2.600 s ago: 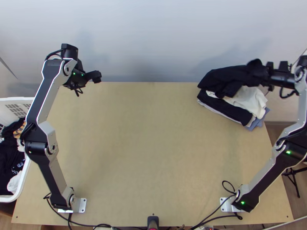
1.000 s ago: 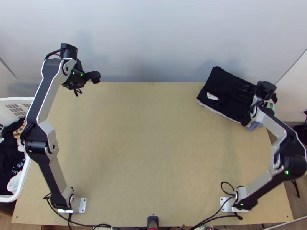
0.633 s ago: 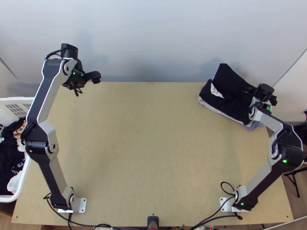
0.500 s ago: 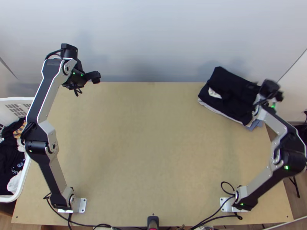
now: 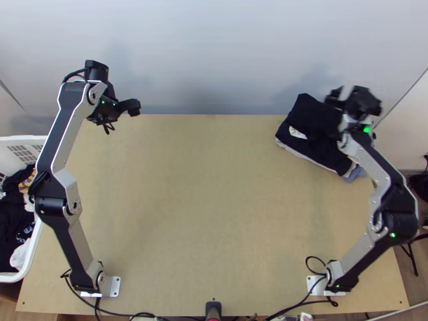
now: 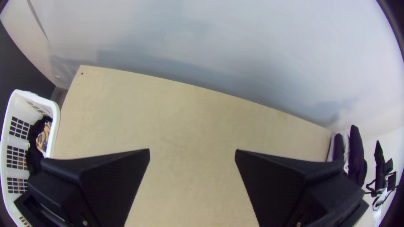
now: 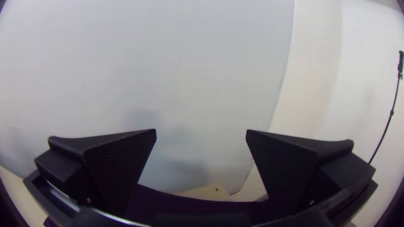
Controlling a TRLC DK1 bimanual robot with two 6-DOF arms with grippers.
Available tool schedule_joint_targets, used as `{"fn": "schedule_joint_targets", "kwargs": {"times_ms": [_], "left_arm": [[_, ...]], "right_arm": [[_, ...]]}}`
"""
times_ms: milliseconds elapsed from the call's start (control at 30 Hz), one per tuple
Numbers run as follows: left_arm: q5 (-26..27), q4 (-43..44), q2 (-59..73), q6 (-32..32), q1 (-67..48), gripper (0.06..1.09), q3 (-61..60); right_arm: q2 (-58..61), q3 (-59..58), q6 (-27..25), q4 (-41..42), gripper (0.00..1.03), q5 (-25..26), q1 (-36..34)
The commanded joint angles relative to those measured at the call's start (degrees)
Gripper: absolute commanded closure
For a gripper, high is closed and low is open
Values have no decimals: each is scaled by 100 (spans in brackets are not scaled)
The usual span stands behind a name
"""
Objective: Fold the t-shirt
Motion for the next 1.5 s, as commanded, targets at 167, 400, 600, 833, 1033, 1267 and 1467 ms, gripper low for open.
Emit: {"fn": "schedule_joint_targets", "kwargs": {"times_ms": [167,400,600,833,1033,1267,1467], "left_arm": [[-108,16,-203,67,198,10,-176],[-407,561,-713,49,408,10,-598],[-1084,1668,-1688,-4,461,10,-1134],[-1532,4076,-3824,392,646,10,-2839],[-1541,6142,-6136,1148,1076,10,-5318],[-1532,7460,-8491,1939,1569,10,-8122],[-1514,7759,-10064,1824,2070,10,-10205]], "right_arm": [[1380,-172,-690,363,4,109,687],[1231,-58,-1446,565,4,804,959],[-809,127,-1762,494,4,891,1284],[-4166,-893,-259,336,4,92,1135],[-6794,-2422,-382,292,4,-1007,1135],[-9360,-4812,-312,283,4,-1455,1311],[-10652,-6878,-312,477,4,-1508,1487]]}}
